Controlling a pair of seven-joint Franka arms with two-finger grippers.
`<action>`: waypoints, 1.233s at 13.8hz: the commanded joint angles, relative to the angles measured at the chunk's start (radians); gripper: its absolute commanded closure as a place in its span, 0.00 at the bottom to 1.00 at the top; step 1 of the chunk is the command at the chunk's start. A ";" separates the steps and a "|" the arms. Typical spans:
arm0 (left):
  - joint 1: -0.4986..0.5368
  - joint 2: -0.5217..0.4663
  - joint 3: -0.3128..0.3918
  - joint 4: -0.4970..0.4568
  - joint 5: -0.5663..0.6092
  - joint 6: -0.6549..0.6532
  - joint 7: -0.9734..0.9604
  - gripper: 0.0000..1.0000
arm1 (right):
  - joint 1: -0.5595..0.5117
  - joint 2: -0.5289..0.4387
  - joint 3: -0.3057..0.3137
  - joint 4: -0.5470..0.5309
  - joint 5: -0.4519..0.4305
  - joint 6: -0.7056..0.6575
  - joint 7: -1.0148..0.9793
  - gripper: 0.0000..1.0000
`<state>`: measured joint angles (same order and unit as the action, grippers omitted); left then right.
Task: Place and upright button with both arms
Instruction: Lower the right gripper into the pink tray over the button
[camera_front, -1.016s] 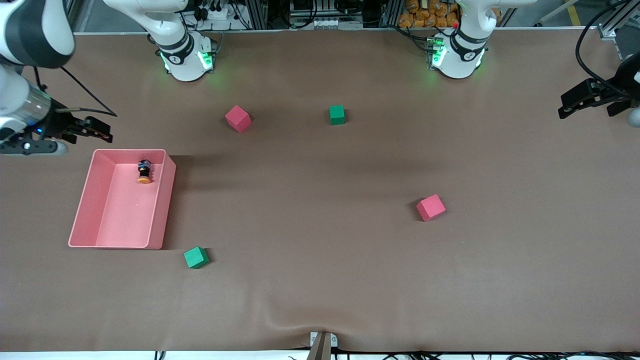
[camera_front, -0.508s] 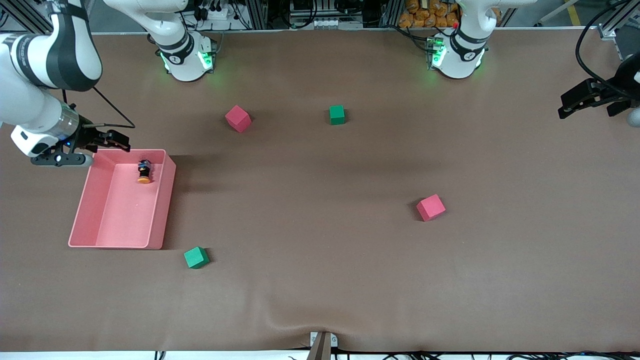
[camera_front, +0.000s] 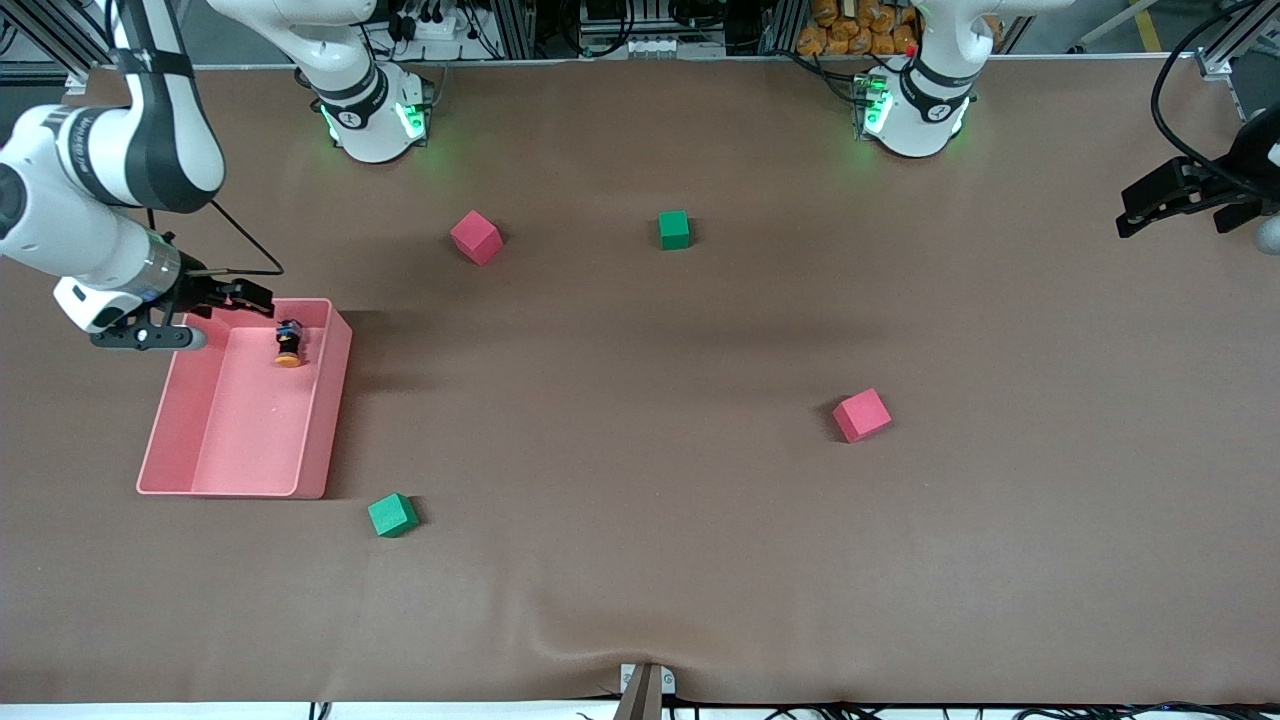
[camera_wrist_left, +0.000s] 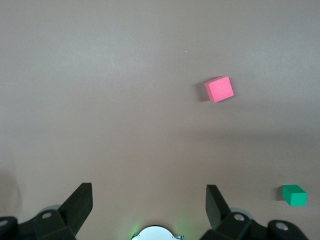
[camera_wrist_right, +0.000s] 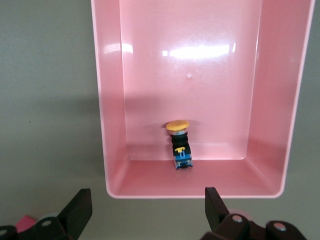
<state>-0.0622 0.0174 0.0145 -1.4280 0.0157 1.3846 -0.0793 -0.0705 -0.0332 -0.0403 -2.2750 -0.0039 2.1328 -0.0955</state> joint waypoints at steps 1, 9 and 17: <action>0.004 0.006 -0.002 0.017 -0.010 -0.009 0.018 0.00 | -0.011 -0.013 0.007 -0.041 -0.007 0.038 0.010 0.00; 0.005 0.006 -0.002 0.017 -0.010 -0.009 0.018 0.00 | -0.051 0.150 0.007 -0.043 -0.008 0.154 -0.007 0.00; 0.005 0.006 -0.002 0.017 -0.010 -0.009 0.018 0.00 | -0.098 0.303 0.007 -0.044 -0.008 0.332 -0.087 0.00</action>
<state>-0.0622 0.0174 0.0142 -1.4280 0.0157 1.3846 -0.0793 -0.1492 0.2518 -0.0443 -2.3167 -0.0039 2.4425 -0.1624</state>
